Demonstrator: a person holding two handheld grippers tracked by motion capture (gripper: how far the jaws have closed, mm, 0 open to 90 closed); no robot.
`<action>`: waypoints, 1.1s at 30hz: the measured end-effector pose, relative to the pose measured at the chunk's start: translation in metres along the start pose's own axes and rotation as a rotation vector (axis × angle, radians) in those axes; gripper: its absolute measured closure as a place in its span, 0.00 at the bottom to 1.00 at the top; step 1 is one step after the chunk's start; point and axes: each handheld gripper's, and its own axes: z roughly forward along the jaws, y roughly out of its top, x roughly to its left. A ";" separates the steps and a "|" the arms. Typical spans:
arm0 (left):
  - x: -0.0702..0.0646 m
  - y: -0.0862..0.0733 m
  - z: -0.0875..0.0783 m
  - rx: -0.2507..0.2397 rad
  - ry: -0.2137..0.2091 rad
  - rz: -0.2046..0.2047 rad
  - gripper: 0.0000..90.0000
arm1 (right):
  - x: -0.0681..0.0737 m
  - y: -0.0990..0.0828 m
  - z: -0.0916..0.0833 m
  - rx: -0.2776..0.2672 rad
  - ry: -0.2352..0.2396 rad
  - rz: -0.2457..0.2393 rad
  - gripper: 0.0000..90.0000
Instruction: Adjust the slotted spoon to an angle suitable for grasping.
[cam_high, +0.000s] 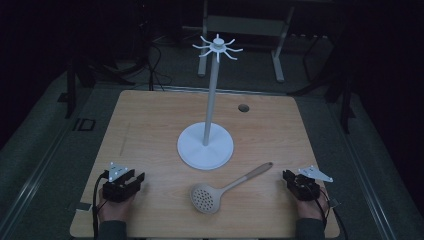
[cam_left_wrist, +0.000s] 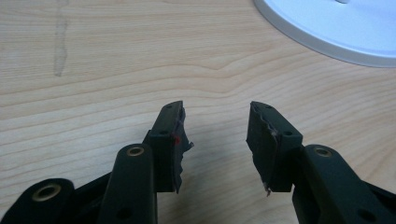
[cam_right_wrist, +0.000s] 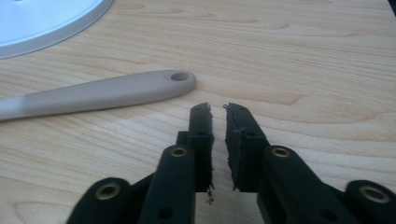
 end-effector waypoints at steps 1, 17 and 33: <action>-0.001 0.000 0.000 0.001 -0.008 0.000 0.63 | 0.000 0.000 0.000 0.000 0.000 0.000 0.93; -0.010 0.001 -0.003 0.006 -0.015 0.056 0.61 | 0.022 0.009 0.017 0.051 0.060 -0.018 1.00; -0.012 0.001 -0.001 0.019 -0.010 0.069 0.61 | 0.037 0.036 0.053 0.121 0.074 -0.064 1.00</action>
